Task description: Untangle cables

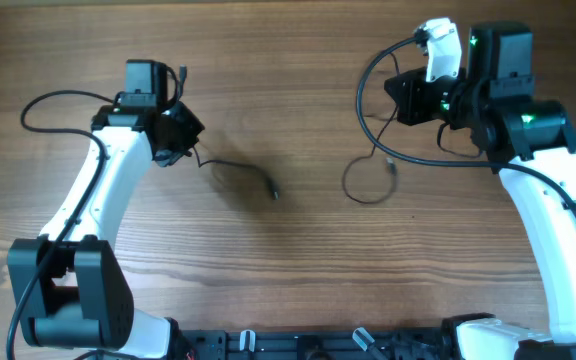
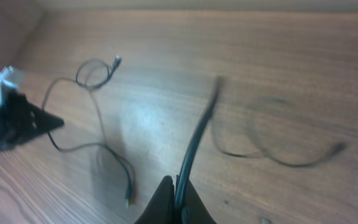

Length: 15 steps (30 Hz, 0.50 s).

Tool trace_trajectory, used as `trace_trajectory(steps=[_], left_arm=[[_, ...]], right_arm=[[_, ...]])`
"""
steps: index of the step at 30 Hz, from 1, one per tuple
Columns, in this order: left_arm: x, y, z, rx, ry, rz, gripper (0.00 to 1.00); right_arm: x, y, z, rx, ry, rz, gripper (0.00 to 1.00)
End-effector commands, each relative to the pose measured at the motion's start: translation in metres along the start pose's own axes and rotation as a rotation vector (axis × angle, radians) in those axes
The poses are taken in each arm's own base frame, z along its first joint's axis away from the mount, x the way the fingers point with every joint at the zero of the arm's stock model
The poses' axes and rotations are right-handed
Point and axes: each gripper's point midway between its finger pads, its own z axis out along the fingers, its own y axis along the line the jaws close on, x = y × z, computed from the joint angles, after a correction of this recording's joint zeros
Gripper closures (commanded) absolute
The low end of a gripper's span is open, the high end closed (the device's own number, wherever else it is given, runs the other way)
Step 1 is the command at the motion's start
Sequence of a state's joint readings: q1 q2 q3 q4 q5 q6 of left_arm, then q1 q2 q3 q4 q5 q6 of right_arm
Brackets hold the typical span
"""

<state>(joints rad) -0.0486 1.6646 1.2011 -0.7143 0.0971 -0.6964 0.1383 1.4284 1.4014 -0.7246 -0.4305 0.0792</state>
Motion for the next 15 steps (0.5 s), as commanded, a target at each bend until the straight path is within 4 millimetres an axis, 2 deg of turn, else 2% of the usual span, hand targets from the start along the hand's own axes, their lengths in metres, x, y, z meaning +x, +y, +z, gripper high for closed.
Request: trace_trajectory(steps=[1,3,5,7,10,12,14,15], left_arm=[[0.007,0.002,0.007,-0.046,-0.012,0.016,0.96],[0.007,0.002,0.007,-0.050,-0.016,0.019,0.96],[0.007,0.001,0.008,-0.047,-0.019,0.020,0.96],[0.004,-0.001,0.008,-0.038,-0.027,0.020,0.96],[0.002,-0.003,0.008,-0.030,-0.035,0.021,0.96],[0.001,-0.005,0.009,-0.025,-0.041,0.021,0.96],[0.001,-0.005,0.010,-0.025,-0.040,0.021,0.96],[0.001,-0.005,0.010,-0.025,-0.040,0.019,0.96]], right_arm=[[-0.043,0.021,-0.048,-0.007,-0.172,-0.018,0.96],[-0.053,0.014,-0.069,0.080,-0.245,0.035,0.96],[-0.058,-0.012,-0.088,0.251,-0.308,0.103,0.96],[-0.062,-0.021,-0.095,0.307,-0.345,0.142,0.96],[-0.090,-0.029,-0.104,0.360,-0.466,0.123,0.91],[-0.095,-0.029,-0.087,0.323,-0.454,0.120,0.89],[-0.086,-0.047,-0.053,0.349,-0.376,0.138,0.86],[-0.078,-0.059,-0.030,0.363,-0.322,0.152,0.86]])
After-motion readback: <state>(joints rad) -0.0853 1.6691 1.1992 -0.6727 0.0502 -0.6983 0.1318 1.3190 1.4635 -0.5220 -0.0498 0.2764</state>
